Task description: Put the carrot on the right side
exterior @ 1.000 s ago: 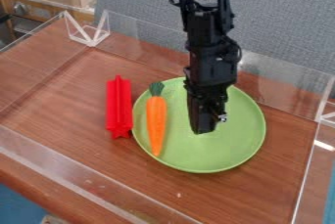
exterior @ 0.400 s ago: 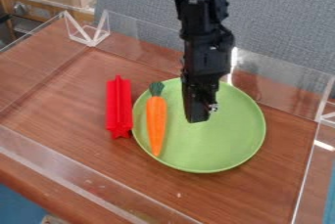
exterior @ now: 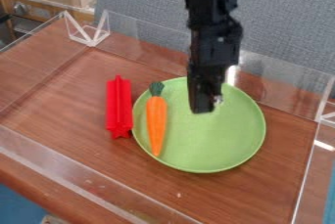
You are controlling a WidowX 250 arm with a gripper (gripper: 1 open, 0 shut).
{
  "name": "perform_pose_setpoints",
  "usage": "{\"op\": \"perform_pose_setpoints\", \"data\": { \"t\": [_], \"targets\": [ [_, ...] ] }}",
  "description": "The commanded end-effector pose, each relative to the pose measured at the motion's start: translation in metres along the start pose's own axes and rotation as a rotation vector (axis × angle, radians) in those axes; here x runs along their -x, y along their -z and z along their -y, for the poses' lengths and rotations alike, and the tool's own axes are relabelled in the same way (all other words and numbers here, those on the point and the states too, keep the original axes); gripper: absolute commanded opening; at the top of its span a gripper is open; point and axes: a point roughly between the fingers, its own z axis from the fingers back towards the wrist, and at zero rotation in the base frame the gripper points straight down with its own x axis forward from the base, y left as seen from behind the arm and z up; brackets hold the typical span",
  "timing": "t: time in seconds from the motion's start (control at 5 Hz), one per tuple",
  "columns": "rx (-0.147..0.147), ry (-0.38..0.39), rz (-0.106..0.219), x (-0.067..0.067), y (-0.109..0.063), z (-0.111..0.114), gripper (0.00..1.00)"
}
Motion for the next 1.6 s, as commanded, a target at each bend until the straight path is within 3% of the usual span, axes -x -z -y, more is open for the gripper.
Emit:
{"op": "perform_pose_setpoints", "data": {
  "t": [0.0, 0.2, 0.4, 0.6, 0.8, 1.0, 1.2, 1.4],
  "targets": [
    [-0.095, 0.004, 0.061, -0.003, -0.041, 0.0, 0.0],
    [-0.091, -0.066, 0.081, 0.017, -0.037, -0.002, 1.0],
    [-0.102, -0.178, 0.109, 0.044, -0.029, -0.017, 1.0],
    [-0.113, -0.261, 0.115, 0.064, -0.026, -0.035, 1.0],
    [-0.119, -0.327, 0.122, 0.071, -0.017, -0.045, 1.0],
    [-0.103, -0.362, 0.122, 0.079, -0.013, -0.042, 1.0],
    [-0.1, -0.412, 0.125, 0.086, -0.014, -0.041, 0.0],
    [-0.1, -0.438, 0.125, 0.084, -0.011, -0.046, 0.0]
  ]
}}
